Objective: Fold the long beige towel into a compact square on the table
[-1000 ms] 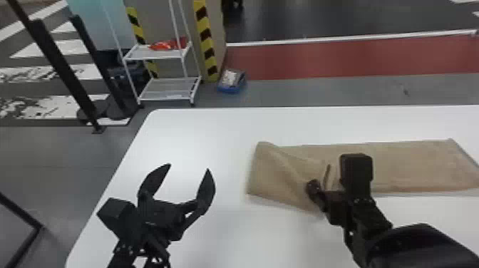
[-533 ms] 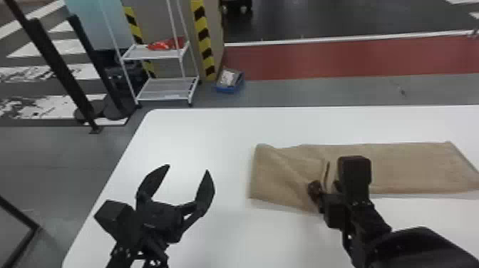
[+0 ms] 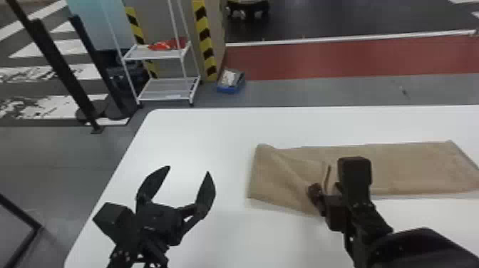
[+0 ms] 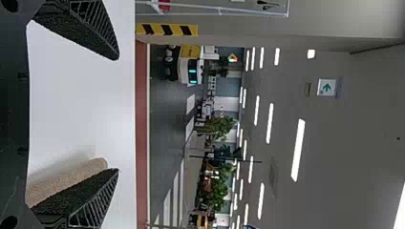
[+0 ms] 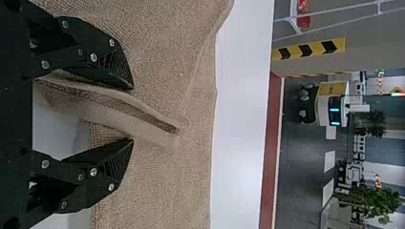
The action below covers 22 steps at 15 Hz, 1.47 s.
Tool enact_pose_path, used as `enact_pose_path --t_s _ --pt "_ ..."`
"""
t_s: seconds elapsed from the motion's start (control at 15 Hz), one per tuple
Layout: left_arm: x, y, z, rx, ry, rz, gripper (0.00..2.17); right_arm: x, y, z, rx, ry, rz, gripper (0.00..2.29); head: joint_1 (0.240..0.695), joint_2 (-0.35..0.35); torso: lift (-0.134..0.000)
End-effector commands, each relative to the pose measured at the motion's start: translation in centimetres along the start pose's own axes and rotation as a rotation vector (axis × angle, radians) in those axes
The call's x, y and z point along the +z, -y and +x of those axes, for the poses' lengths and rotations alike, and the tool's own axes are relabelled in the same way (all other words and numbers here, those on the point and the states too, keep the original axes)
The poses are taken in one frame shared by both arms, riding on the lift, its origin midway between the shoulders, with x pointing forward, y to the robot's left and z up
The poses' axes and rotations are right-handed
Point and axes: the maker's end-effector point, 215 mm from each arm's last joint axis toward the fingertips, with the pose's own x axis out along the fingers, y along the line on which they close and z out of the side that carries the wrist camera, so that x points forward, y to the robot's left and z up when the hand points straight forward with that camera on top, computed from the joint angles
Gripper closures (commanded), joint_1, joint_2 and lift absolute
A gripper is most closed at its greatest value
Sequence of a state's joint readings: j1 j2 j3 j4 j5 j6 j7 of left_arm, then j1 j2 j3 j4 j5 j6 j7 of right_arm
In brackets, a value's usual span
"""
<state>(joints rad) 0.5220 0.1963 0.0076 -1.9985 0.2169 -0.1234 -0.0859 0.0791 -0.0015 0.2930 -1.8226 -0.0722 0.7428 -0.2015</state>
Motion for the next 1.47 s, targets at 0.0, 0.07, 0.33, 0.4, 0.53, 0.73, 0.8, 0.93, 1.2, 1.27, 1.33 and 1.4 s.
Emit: enact_pose_path --t_s 0.0,0.07,0.33,0.4,0.53,0.73,0.8,0.93,1.2,1.27,1.33,1.4 --pt "0.1 0.1 -0.1 -0.001 0.001 0.000 0.03 -0.1 -0.1 -0.1 0.002 -0.006 0.001 0.70 0.695 0.166 -0.123" --pt "0.0 0.1 -0.2 -0.001 -0.001 0.000 0.03 -0.2 -0.3 -0.1 0.005 -0.006 0.002 0.70 0.695 0.166 -0.123" --pt "0.2 0.3 -0.3 -0.004 0.001 0.002 0.03 0.9 -0.5 -0.7 0.007 0.018 0.003 0.70 0.695 0.167 -0.123" --pt "0.3 0.3 -0.4 -0.005 0.001 0.001 0.03 1.0 -0.5 -0.8 0.006 0.021 0.000 0.69 0.695 0.167 -0.123" --pt "0.3 0.4 -0.5 -0.005 0.001 0.001 0.03 0.6 -0.8 -0.9 0.008 0.009 -0.011 0.69 0.695 0.170 -0.123" --pt "0.1 0.5 -0.7 -0.007 -0.003 -0.001 0.04 0.7 -0.8 -0.8 0.007 0.008 -0.017 0.74 0.695 0.172 -0.123" --pt "0.1 0.5 -0.7 -0.006 -0.003 0.000 0.04 0.7 -0.8 -0.8 0.008 0.008 -0.017 0.89 0.695 0.172 -0.123" --pt "0.1 0.5 -0.9 -0.006 -0.005 -0.001 0.04 0.7 -1.0 -0.9 0.013 0.008 -0.018 0.94 0.695 0.172 -0.123" --pt "0.0 0.5 -1.0 -0.006 -0.008 -0.001 0.04 1.2 -1.1 -0.9 0.013 0.025 -0.024 1.03 0.695 0.176 -0.123" --pt "0.0 0.4 -1.0 -0.005 -0.008 0.000 0.04 1.8 -1.3 -0.9 0.016 0.048 -0.022 1.03 0.695 0.176 -0.123" --pt "0.0 0.4 -1.0 -0.004 -0.007 0.001 0.04 2.3 -1.5 -1.0 0.023 0.071 -0.016 1.03 0.695 0.176 -0.123" --pt "0.0 0.3 -1.0 -0.002 -0.007 0.001 0.04 3.0 -1.6 -1.2 0.033 0.086 -0.008 1.03 0.695 0.178 -0.123"
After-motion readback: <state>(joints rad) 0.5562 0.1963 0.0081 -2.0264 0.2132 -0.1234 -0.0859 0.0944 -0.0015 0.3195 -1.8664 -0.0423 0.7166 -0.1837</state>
